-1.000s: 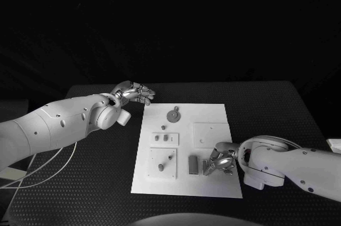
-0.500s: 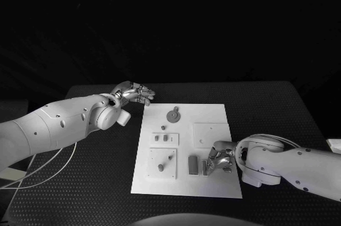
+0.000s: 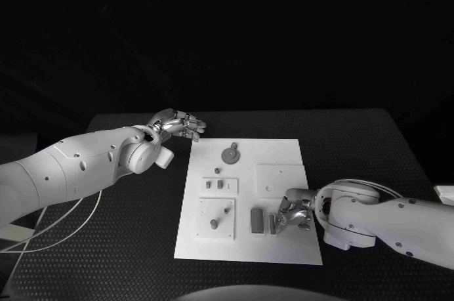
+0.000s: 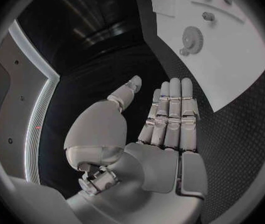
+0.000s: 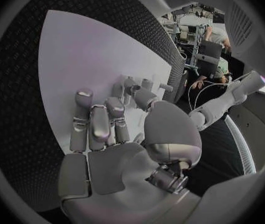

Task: Assemble the parts on the task board

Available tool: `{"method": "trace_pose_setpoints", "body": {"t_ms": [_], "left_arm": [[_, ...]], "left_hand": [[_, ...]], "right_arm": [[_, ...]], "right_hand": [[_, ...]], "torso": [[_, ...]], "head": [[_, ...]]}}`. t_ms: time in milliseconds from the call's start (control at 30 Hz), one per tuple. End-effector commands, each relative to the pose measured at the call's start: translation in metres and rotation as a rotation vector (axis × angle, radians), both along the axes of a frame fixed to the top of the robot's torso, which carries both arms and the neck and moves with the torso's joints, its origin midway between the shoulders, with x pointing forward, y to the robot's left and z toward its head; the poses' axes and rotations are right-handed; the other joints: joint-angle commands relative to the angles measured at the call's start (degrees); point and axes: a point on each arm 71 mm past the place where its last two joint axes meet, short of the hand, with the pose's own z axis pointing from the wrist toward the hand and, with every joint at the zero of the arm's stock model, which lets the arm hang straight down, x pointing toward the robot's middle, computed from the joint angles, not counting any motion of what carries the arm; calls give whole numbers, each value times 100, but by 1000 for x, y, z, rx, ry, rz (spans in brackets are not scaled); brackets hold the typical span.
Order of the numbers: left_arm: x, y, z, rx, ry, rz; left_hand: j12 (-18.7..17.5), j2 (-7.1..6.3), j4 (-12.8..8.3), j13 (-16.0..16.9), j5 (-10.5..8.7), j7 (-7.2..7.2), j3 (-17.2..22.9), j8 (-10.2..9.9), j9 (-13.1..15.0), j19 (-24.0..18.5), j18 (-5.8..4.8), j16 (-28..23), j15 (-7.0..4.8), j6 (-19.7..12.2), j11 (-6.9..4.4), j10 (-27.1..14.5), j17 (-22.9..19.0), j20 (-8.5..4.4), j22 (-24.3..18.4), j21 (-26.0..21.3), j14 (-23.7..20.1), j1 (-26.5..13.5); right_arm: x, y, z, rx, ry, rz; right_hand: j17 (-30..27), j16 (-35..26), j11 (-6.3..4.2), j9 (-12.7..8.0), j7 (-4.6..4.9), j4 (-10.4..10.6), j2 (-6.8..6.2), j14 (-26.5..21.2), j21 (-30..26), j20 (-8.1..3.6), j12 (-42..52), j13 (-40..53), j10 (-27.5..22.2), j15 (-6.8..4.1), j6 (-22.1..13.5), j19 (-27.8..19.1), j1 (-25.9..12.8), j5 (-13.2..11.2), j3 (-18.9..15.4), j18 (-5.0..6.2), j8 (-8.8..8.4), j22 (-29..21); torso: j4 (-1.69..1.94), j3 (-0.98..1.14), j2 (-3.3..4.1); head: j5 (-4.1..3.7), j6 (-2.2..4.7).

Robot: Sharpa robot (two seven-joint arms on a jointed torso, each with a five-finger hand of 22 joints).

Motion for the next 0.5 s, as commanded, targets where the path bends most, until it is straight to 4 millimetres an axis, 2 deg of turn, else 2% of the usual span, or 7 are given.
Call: {"method": "trace_pose_setpoints", "body": {"t_ms": [33, 133, 167, 233, 300, 400, 500], "left_arm": [[0, -2, 1, -15, -3, -11], [0, -3, 1, -29, 3, -5], [1, -3, 1, -35, 5, -3], [1, -2, 1, -43, 8, 2], [1, -2, 1, -51, 11, 5], [1, -1, 1, -58, 12, 9], [2, 0, 1, -73, 17, 16]], "left_hand": [[17, 15, 21, -8, -3, -13, -2, 19, -9, 24, 114, -33, 8, -28, -12, -9, 7, -4, 8, -37, 35, -50], [17, 13, 22, -8, -3, -12, -4, 19, -9, 24, 113, -35, 9, -28, -12, -9, 9, -3, 9, -38, 35, -53], [16, 12, 23, -8, -3, -12, -5, 19, -10, 24, 113, -35, 9, -29, -11, -10, 10, -3, 9, -38, 35, -55], [16, 10, 24, -8, -3, -12, -6, 19, -10, 24, 113, -37, 9, -29, -11, -11, 11, -2, 9, -39, 35, -58], [16, 9, 25, -9, -3, -11, -8, 19, -11, 22, 112, -40, 10, -30, -11, -11, 12, -2, 9, -41, 32, -61], [17, 10, 25, -8, -2, -13, -7, 22, -14, 3, 108, -62, 18, -29, -13, -8, 15, 4, 7, -55, 12, -65], [20, 20, 23, -7, -2, -16, -1, 29, -17, -20, 104, -93, 30, -22, -15, -1, 18, 12, 3, -75, -13, -63]], "right_arm": [[2, -4, 4, 15, -4, 12], [10, -8, 11, 53, -13, 14], [15, -11, 16, 90, -24, 17], [23, -16, 24, 115, -51, 8], [32, -21, 33, 162, -83, 13], [49, -27, 51, 263, -140, 6], [69, -33, 66, 385, -198, -18]], "right_hand": [[-18, -32, 8, -8, 9, 31, -101, 16, -6, 10, -8, -22, 7, 1, 31, 6, -17, -3, -7, 91, -6, 84], [-55, -44, 20, -23, 24, 89, -191, -2, -21, 9, -66, -74, -35, 6, -8, 10, -31, -3, 30, 91, -30, 76], [-65, -48, 24, -26, 28, 122, -217, -6, -26, 9, -68, -76, -36, 10, -12, 12, -41, -3, 43, 91, -33, 73], [-115, -61, 39, -39, 45, 169, -254, -35, -38, 8, -95, -99, -64, 18, -72, 8, -41, -3, 73, 91, -65, 69], [-128, -66, 61, -52, 69, 196, -297, -45, -45, 10, -92, -96, -70, 34, -137, 4, -40, -4, 84, 91, -98, 69], [-164, -76, 82, -57, 91, 234, -336, -71, -55, 12, -82, -87, -82, 53, -196, -2, -14, -3, 112, 91, -123, 69], [-256, -95, 100, -49, 109, 199, -284, -133, -67, 15, -133, -126, -160, 68, -252, -25, 57, -3, 130, 91, -139, 73]], "torso": [[-3, -3, -7], [-6, -4, -14], [-7, -3, -21], [-7, -3, -35], [-14, -9, -57], [-20, -18, -93], [-34, -33, -145]], "head": [[-38, 84], [-83, 186], [-112, 249], [-142, 309], [-181, 435], [-234, 585], [-305, 794]]}}
